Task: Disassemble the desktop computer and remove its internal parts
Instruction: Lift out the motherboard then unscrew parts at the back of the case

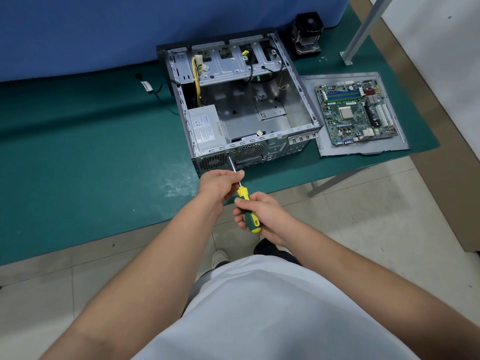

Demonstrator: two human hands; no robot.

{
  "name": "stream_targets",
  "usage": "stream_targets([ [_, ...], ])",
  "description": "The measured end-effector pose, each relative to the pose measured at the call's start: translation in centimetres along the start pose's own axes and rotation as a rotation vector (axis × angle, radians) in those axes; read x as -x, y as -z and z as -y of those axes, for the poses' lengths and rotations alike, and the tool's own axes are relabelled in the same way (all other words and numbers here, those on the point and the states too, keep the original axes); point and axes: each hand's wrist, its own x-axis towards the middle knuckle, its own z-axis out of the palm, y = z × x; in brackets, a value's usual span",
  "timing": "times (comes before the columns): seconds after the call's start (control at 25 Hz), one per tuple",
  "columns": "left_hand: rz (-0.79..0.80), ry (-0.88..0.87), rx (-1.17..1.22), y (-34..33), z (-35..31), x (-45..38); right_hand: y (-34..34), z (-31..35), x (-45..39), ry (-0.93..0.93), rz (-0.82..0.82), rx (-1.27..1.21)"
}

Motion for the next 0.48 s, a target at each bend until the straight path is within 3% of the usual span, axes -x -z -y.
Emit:
stream_targets([
  [0.2,0.098,0.021,0.047,0.5,-0.5,0.7,1.0,0.2,1.1,-0.156,0.156,-0.068],
  [0.36,0.154,0.020,0.117,0.5,-0.6,0.8,0.3,0.1,1.1,-0.096,0.079,-0.102],
  [0.48,0.093,0.034,0.061,-0.2,-0.1,1.1,-0.5,-0.1,0.9,-0.016,0.016,-0.071],
])
